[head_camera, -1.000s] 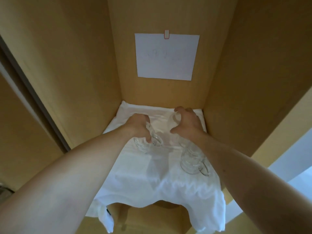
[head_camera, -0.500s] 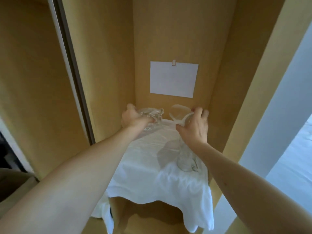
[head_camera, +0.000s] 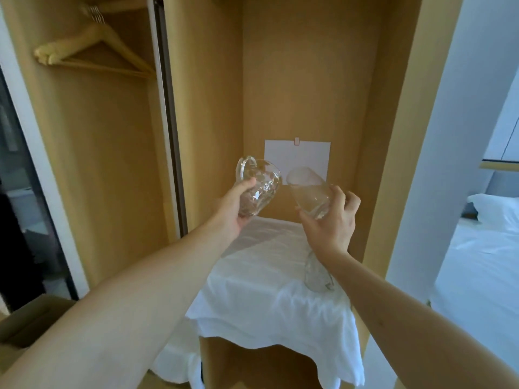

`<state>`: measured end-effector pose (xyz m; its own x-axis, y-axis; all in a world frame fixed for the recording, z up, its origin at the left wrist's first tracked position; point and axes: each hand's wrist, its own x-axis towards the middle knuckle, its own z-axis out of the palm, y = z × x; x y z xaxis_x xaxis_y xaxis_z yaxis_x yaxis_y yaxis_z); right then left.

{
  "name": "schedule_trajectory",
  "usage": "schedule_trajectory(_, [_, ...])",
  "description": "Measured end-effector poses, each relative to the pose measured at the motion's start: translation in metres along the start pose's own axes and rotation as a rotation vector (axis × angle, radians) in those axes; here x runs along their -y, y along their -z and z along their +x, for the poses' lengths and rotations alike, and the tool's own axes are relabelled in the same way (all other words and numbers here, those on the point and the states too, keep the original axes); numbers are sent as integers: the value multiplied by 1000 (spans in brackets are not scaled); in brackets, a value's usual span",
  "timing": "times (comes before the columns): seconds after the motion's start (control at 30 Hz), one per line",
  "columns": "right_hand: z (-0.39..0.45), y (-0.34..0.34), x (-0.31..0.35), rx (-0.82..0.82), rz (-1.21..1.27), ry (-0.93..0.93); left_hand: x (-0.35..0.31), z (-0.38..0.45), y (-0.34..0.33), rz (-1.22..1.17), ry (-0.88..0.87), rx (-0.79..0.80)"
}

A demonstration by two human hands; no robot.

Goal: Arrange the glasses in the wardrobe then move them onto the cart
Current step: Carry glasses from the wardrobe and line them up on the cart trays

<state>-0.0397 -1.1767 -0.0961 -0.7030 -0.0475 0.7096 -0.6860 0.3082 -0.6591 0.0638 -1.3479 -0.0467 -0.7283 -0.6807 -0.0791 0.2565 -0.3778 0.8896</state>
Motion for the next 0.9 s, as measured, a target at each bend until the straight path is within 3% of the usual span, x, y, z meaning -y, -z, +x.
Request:
schedule_trajectory(0.13, [-15, 4, 15, -141, 44, -78, -8, -8, 0, -142, 58, 148])
schedule_trajectory(0.4, [-48, 13, 47, -299, 59, -303, -14, -13, 17, -159, 164, 385])
schedule_trajectory(0.63, [-86, 47, 58, -431, -47, -470, 7, -39, 19, -49, 301, 584])
schedule_trajectory(0.8, [-126, 89, 54, -531, -71, -546, 39, -68, -2, 95, 411, 854])
schedule_trajectory(0.9, [-146, 121, 48, -620, -146, -568, 64, -90, -24, 93, 476, 937])
